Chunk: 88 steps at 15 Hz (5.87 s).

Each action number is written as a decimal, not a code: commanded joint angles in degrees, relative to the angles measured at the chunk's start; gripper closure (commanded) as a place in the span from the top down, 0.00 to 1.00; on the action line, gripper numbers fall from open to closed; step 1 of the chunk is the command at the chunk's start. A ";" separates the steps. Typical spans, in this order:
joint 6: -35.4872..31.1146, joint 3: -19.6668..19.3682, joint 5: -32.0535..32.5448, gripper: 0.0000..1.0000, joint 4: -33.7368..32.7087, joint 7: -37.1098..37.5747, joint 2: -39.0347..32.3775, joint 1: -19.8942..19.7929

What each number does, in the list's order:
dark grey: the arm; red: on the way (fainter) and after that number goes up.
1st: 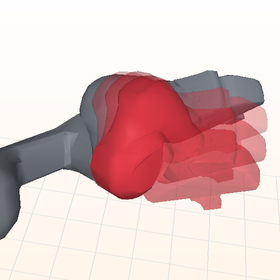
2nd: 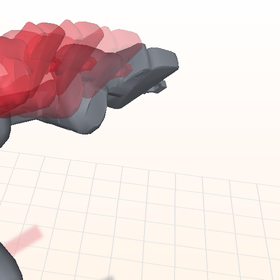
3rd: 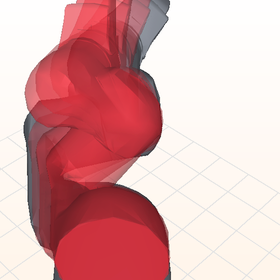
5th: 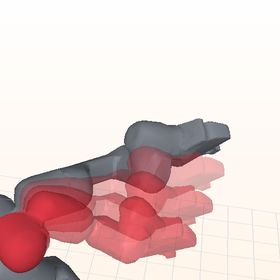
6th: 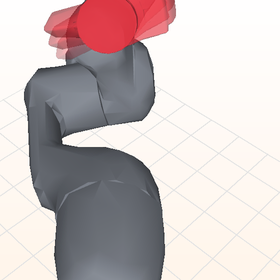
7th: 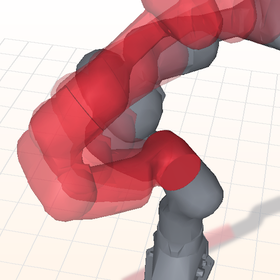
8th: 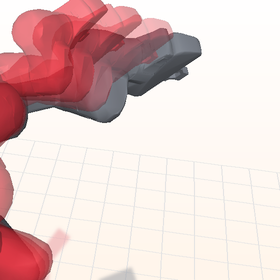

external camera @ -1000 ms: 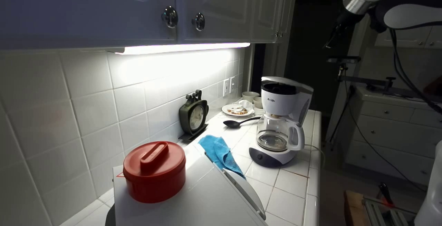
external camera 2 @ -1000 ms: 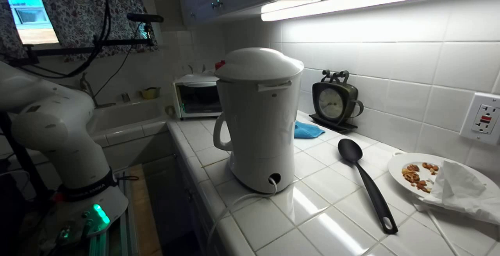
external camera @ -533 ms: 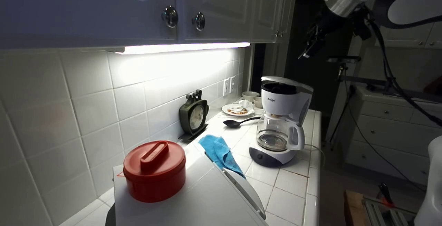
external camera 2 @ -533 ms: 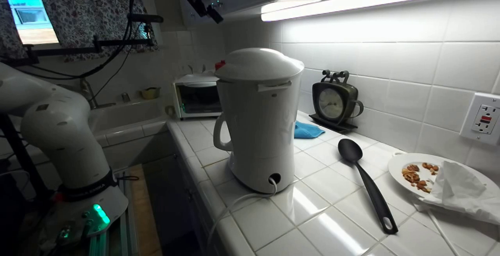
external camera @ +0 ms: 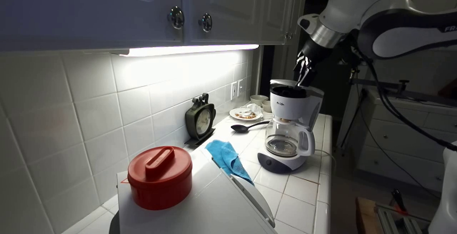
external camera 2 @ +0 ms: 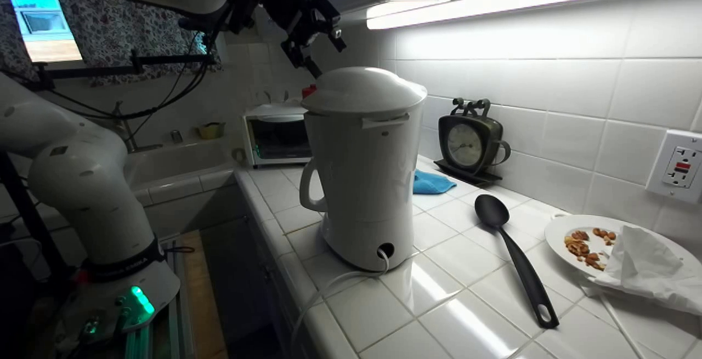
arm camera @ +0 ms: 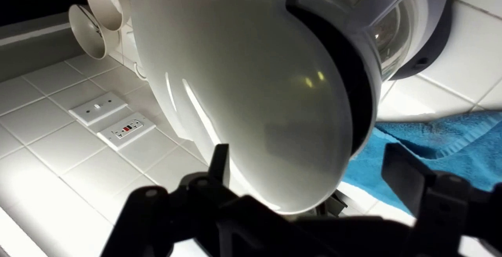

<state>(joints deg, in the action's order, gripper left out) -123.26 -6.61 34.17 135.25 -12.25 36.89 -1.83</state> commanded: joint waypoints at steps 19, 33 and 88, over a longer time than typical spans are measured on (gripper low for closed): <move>-3.02 -6.33 20.08 1.00 -3.35 -3.51 7.91 -8.03; -11.24 -15.97 19.95 1.00 -2.27 -2.71 7.75 -12.31; -0.79 -0.43 17.15 1.00 -4.38 6.97 0.03 -6.63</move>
<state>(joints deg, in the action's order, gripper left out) -120.98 -3.88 48.60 131.10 -2.47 35.56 -8.31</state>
